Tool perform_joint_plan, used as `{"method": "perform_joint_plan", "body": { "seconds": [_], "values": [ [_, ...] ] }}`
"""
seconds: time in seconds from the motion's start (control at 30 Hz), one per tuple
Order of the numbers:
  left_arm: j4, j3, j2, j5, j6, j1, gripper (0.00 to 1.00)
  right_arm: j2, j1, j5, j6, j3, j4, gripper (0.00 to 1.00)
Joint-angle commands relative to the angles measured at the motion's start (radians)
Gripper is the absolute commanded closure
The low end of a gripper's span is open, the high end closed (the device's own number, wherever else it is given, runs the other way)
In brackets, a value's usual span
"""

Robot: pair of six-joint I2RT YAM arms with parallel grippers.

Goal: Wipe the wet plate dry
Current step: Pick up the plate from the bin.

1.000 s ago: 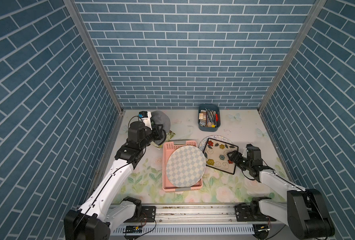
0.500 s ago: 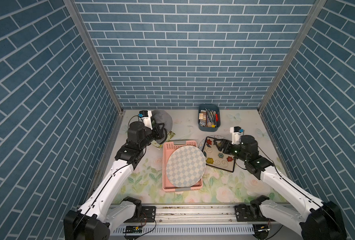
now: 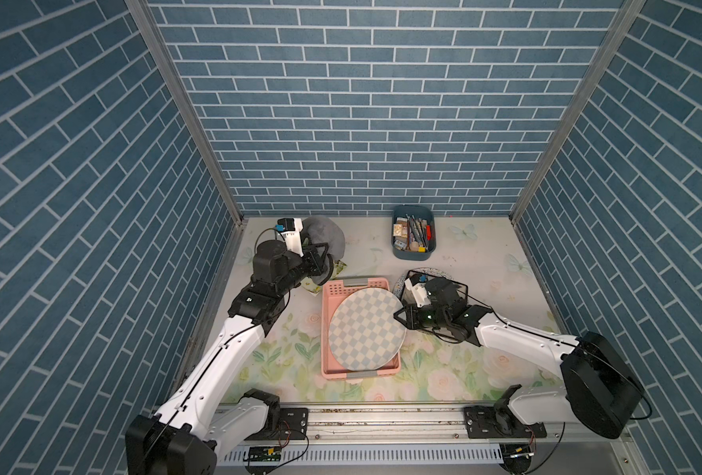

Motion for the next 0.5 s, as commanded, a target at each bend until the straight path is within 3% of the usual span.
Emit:
{"method": "perform_joint_plan", "body": {
  "seconds": [0.0, 0.03, 0.27, 0.4, 0.47],
  "values": [
    [0.043, 0.002, -0.007, 0.020, -0.006, -0.007, 1.00, -0.016, 0.008, 0.020, -0.034, 0.014, -0.004, 0.96],
    [0.042, 0.003, -0.006, 0.024, -0.006, -0.007, 1.00, -0.032, 0.008, 0.035, -0.034, 0.014, -0.008, 1.00],
    [0.026, 0.036, -0.010, 0.068, 0.026, -0.021, 1.00, -0.197, -0.003, 0.164, -0.038, 0.087, -0.003, 1.00],
    [-0.020, 0.073, 0.025, 0.076, 0.113, -0.128, 1.00, -0.247, -0.005, 0.126, 0.008, 0.110, 0.166, 1.00],
    [-0.048, 0.082, 0.060, 0.027, 0.145, -0.197, 1.00, -0.256, -0.004, 0.117, 0.053, 0.116, 0.267, 1.00]
  ]
}}
